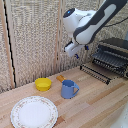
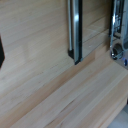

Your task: Position your gripper near the tray handle while precisely lining it up. Firmly yet gently grip the handle, ensuring a strong hold. Slide the tray into the oven in a steady manner until it's entirely inside. Relinquish the handle as it sits within the oven and extract your gripper with care.

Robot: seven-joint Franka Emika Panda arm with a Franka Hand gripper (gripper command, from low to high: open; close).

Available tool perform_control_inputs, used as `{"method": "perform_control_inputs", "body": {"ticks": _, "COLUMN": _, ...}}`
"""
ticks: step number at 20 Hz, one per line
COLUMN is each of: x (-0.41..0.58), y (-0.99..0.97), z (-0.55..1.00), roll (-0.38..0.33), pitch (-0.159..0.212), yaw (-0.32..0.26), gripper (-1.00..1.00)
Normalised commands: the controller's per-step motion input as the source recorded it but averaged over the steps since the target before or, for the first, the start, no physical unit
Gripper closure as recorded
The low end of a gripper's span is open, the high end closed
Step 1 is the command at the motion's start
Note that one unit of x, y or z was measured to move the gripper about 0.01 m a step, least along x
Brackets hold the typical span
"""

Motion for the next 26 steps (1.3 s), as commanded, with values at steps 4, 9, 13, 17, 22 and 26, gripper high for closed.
{"method": "perform_control_inputs", "body": {"ticks": 4, "x": 0.0, "y": -0.49, "z": -0.24, "roll": -0.276, "pitch": 0.0, "yaw": 0.062, "gripper": -1.0}}
{"method": "perform_control_inputs", "body": {"ticks": 9, "x": 0.0, "y": -0.46, "z": -0.23, "roll": -0.274, "pitch": 0.0, "yaw": 0.059, "gripper": -1.0}}
{"method": "perform_control_inputs", "body": {"ticks": 13, "x": 0.0, "y": -0.45, "z": -0.21, "roll": -0.271, "pitch": 0.0, "yaw": 0.063, "gripper": -1.0}}
{"method": "perform_control_inputs", "body": {"ticks": 17, "x": 0.0, "y": -0.46, "z": -0.22, "roll": -0.215, "pitch": 0.0, "yaw": 0.093, "gripper": -1.0}}
{"method": "perform_control_inputs", "body": {"ticks": 22, "x": 0.0, "y": -0.51, "z": -0.17, "roll": -0.178, "pitch": 0.002, "yaw": 0.068, "gripper": -1.0}}
{"method": "perform_control_inputs", "body": {"ticks": 26, "x": 0.0, "y": -0.53, "z": -0.08, "roll": -0.077, "pitch": 0.009, "yaw": 0.06, "gripper": -1.0}}
